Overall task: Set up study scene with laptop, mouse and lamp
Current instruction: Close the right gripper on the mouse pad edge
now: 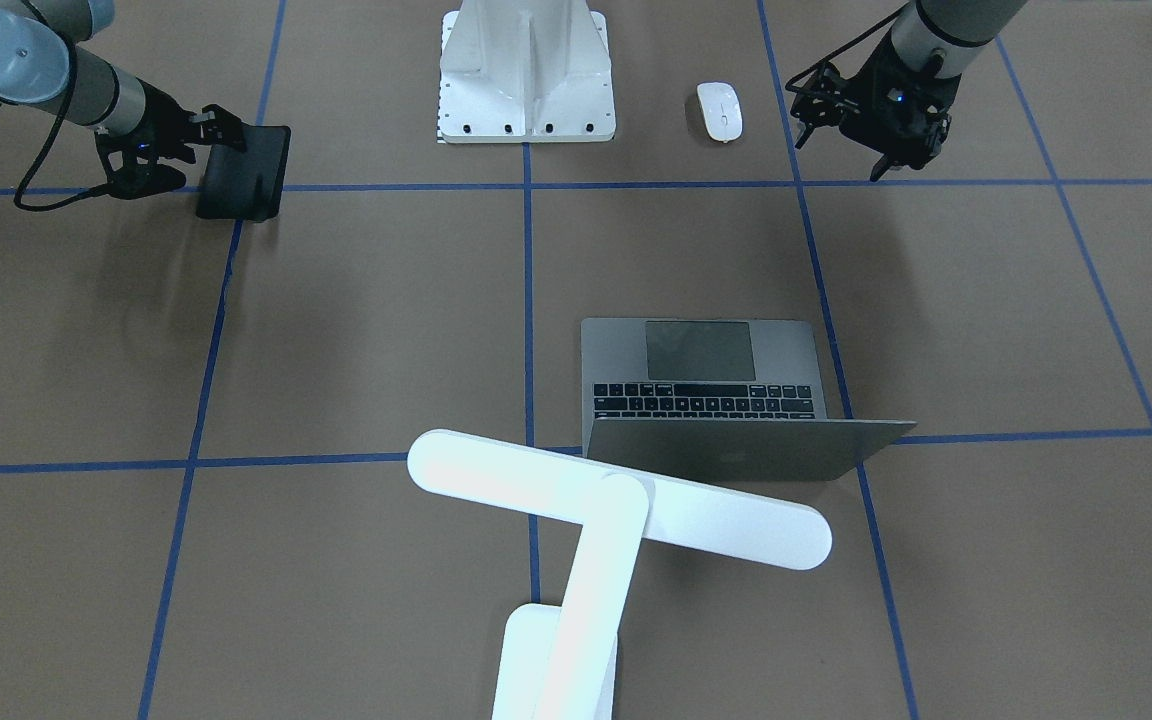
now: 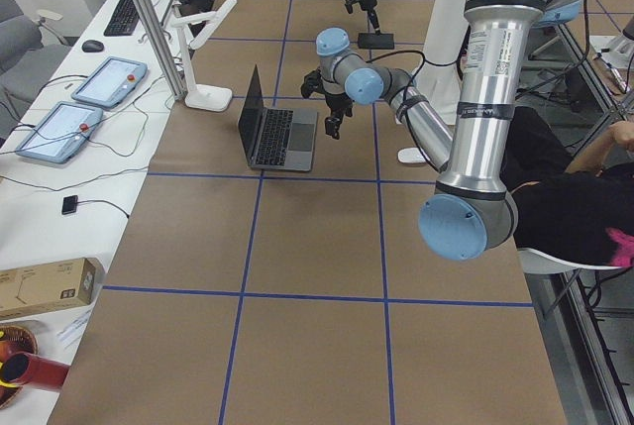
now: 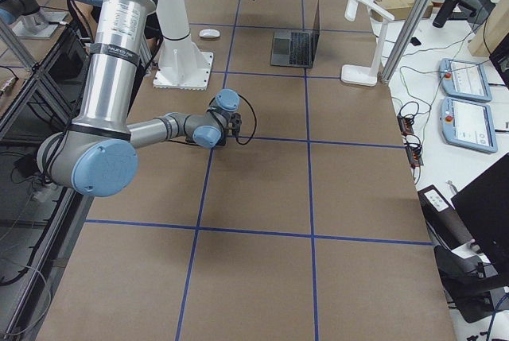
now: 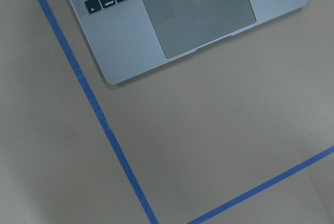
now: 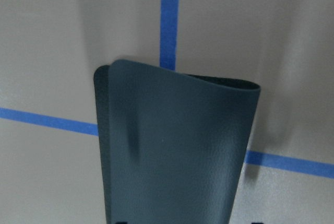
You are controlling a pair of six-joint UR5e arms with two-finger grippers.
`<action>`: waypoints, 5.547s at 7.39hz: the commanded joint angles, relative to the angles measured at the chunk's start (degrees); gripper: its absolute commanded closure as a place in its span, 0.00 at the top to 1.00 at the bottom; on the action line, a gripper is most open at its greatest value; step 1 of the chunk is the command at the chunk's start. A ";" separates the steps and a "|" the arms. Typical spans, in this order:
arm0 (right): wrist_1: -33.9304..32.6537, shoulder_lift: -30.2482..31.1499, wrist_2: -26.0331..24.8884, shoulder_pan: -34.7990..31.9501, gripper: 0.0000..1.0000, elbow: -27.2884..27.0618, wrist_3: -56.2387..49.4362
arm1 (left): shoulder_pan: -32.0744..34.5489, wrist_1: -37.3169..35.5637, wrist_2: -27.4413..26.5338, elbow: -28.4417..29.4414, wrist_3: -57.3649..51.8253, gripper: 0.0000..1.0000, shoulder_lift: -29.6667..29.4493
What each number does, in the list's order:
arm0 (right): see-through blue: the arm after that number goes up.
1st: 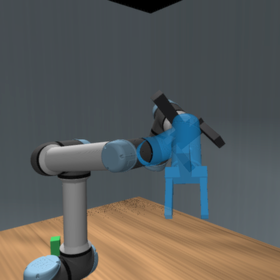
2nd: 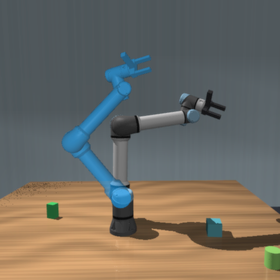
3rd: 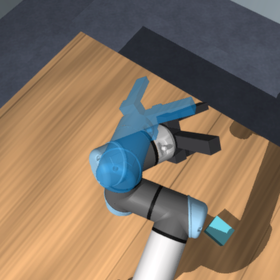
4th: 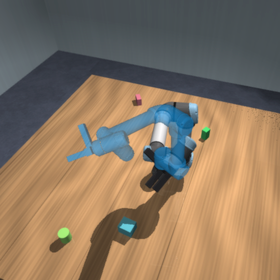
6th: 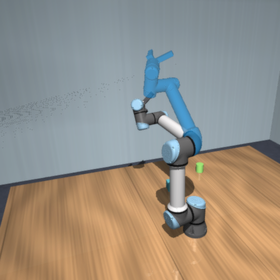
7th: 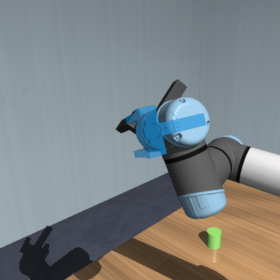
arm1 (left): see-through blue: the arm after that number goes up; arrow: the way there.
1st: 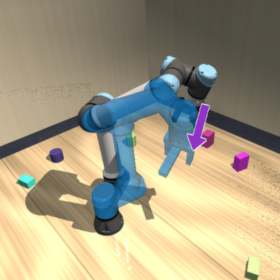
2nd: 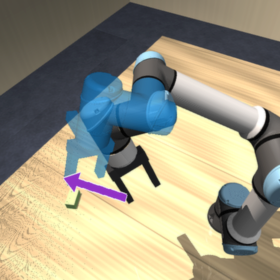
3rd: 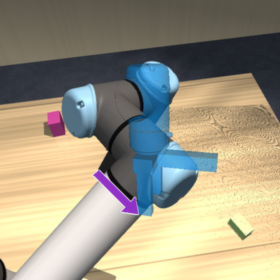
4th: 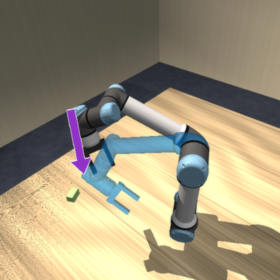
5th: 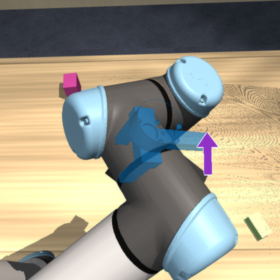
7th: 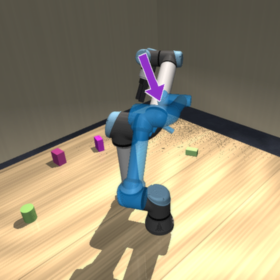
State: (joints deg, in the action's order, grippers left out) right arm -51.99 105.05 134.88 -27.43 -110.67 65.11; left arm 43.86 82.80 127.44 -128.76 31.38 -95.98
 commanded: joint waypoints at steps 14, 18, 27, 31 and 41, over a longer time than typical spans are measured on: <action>-6.11 -0.64 0.56 0.44 0.66 -1.13 -3.06 | 0.00 0.08 -0.88 -0.44 -0.09 0.99 1.50; -6.98 -0.55 0.56 0.88 0.55 -1.12 -3.93 | 0.00 0.08 -0.88 -0.44 -0.09 0.99 1.58; -10.32 -0.63 0.65 0.97 0.44 -1.39 -5.25 | 0.09 0.08 -0.88 -0.44 -0.09 0.99 1.67; -10.94 -0.63 1.09 1.06 0.39 -1.30 -5.78 | 0.09 0.17 -0.88 -0.44 -0.09 0.99 1.67; -13.58 -1.51 0.30 0.80 0.11 -2.88 -8.68 | 0.17 0.70 -0.79 -0.61 -0.09 0.99 2.37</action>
State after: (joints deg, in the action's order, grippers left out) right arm -65.47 103.55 135.23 -26.49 -113.17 56.76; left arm 44.00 83.50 126.60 -129.37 31.29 -93.61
